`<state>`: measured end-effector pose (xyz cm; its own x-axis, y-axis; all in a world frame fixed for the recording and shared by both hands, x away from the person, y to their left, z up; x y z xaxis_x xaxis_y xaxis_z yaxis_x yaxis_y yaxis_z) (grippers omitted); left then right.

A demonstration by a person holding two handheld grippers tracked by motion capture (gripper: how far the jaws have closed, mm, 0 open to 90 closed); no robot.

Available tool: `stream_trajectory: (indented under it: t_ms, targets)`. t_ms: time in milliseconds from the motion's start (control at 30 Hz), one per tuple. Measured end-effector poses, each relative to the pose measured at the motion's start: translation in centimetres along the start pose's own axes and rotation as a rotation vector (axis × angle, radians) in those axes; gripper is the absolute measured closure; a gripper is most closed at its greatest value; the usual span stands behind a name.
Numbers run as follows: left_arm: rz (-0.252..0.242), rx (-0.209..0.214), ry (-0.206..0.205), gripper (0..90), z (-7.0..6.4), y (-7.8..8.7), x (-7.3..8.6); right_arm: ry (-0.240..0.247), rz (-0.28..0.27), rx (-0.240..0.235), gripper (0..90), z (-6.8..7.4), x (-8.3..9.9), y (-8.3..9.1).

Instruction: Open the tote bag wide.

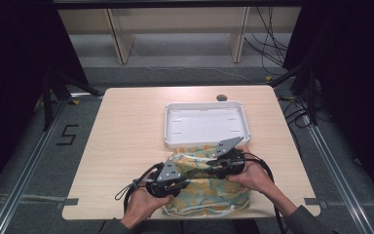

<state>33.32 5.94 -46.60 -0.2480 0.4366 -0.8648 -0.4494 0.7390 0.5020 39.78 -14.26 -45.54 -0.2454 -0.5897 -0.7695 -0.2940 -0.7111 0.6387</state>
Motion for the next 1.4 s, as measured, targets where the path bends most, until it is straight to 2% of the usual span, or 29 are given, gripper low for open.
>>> stream_trajectory:
  t_ms: [33, 67, 133, 167, 300, 500, 533, 567, 600, 633, 667, 733, 767, 800, 833, 867, 900, 933, 1000, 1033, 1067, 1100, 1167, 1200, 1233, 1300, 1333, 1367, 1400]
  targets:
    - [0.0, 0.0, 0.0, 86.1, 0.0, 0.0, 0.0, 0.0, 0.0, 0.0, 78.8, 0.0, 0.0, 0.0]
    - [0.018, 0.017, -0.028, 87.9, -0.5, 0.4, 0.2, -0.012, 0.014, 0.031, 86.7, -0.1, 0.0, -0.2]
    - [0.024, 0.035, -0.044, 89.1, -1.1, 0.6, 0.5, -0.003, 0.019, 0.052, 90.0, -0.7, -0.2, -0.2]
    - [0.039, 0.042, -0.061, 89.2, -1.4, 0.9, 0.6, 0.01, 0.018, 0.062, 90.0, -1.0, -0.3, -0.2]
    - [0.069, 0.078, -0.075, 89.3, -2.5, 1.6, 1.5, -0.013, 0.01, 0.129, 90.0, -2.9, -0.6, -0.2]
    - [0.114, 0.106, -0.072, 89.4, -3.7, 2.3, 3.2, -0.039, -0.007, 0.178, 90.0, -5.9, -1.0, -0.4]
    - [0.117, 0.113, -0.069, 89.3, -3.9, 2.2, 3.4, -0.07, 0.001, 0.173, 90.0, -6.0, -1.0, -0.4]
    - [0.117, 0.113, -0.069, 89.4, -3.9, 2.2, 3.4, -0.07, 0.001, 0.173, 90.0, -6.0, -1.0, -0.4]
    - [0.143, 0.123, -0.087, 89.3, -4.1, 2.2, 3.7, -0.07, -0.003, 0.196, 90.0, -6.7, -1.1, -0.6]
    - [0.14, 0.125, -0.08, 89.3, -4.3, 2.1, 3.8, -0.08, 0.006, 0.196, 90.0, -6.9, -1.1, -0.6]
    - [0.146, 0.135, -0.082, 89.3, -4.4, 2.1, 3.8, -0.052, -0.007, 0.203, 90.0, -7.5, -1.1, -0.8]
    - [0.171, 0.14, -0.093, 89.3, -4.5, 2.2, 4.1, -0.059, -0.014, 0.214, 90.0, -8.1, -1.1, -0.9]
    - [0.16, 0.137, -0.089, 89.3, -4.6, 2.0, 4.2, -0.072, -0.013, 0.22, 90.0, -8.3, -1.1, -1.0]
    - [0.173, 0.146, -0.095, 89.4, -4.7, 2.0, 4.3, -0.07, -0.013, 0.218, 90.0, -8.7, -1.2, -1.0]
    - [0.2, 0.155, -0.125, 89.3, -4.5, 2.2, 4.4, -0.082, -0.021, 0.225, 90.0, -8.9, -1.2, -1.1]
    - [0.171, 0.14, -0.087, 89.3, -4.7, 1.9, 4.4, -0.092, -0.026, 0.221, 90.0, -9.1, -1.3, -1.2]
    - [0.192, 0.151, -0.114, 89.2, -4.5, 2.1, 4.4, -0.088, -0.039, 0.218, 90.0, -9.3, -1.4, -1.4]
    - [0.197, 0.158, -0.115, 89.1, -4.4, 2.0, 4.3, -0.082, -0.026, 0.203, 90.0, -9.4, -1.4, -1.3]
    - [0.16, 0.14, -0.067, 84.8, -4.5, 2.0, 4.2, -0.086, -0.034, 0.221, 89.7, -9.2, -1.5, -1.6]
    - [0.16, 0.14, -0.067, 81.3, -4.5, 2.0, 4.2, -0.086, -0.02, 0.209, 85.9, -9.0, -1.6, -1.5]
    - [0.139, 0.127, -0.044, 77.3, -4.3, 2.2, 3.7, -0.085, -0.043, 0.211, 82.6, -8.8, -1.6, -1.6]
    - [0.118, 0.129, -0.039, 71.2, -4.1, 2.3, 3.3, -0.117, -0.043, 0.218, 78.5, -8.3, -1.7, -1.2]
    - [0.064, 0.116, 0.006, 61.2, -4.0, 2.6, 2.3, -0.109, -0.056, 0.199, 68.9, -7.5, -1.9, -0.4]
    - [0.042, 0.107, 0.011, 56.8, -3.9, 2.7, 1.8, -0.109, -0.073, 0.194, 64.6, -7.0, -2.0, 0.1]
    - [0.044, 0.089, -0.027, 52.6, -3.5, 3.1, 1.3, -0.081, -0.083, 0.185, 61.7, -6.6, -2.0, 0.5]
    - [0.023, 0.07, -0.006, 47.6, -3.5, 3.2, 0.8, -0.077, -0.078, 0.162, 59.5, -6.0, -2.1, 1.2]
    - [0.004, 0.06, 0.002, 46.3, -3.1, 3.6, -0.1, -0.061, -0.097, 0.136, 55.2, -4.7, -2.0, 2.5]
    - [-0.013, 0.047, 0.017, 44.8, -2.9, 3.7, -0.5, -0.066, -0.105, 0.133, 53.5, -4.2, -1.9, 2.9]
    - [-0.008, 0.03, 0.004, 43.8, -2.6, 3.9, -0.8, -0.063, -0.116, 0.117, 52.4, -3.7, -1.9, 3.4]
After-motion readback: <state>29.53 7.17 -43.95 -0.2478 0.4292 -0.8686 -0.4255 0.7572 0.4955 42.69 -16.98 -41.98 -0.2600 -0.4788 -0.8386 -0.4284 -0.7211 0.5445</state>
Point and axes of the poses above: each handheld gripper's, and its own axes: y roughly backward along the jaws, x roughly out of its underside, z roughly to its left, the point moved 3 cm from there along -y, roughly forward along the jaws, and after that the axes turned 9 degrees about -z, right-handed, at the moved point
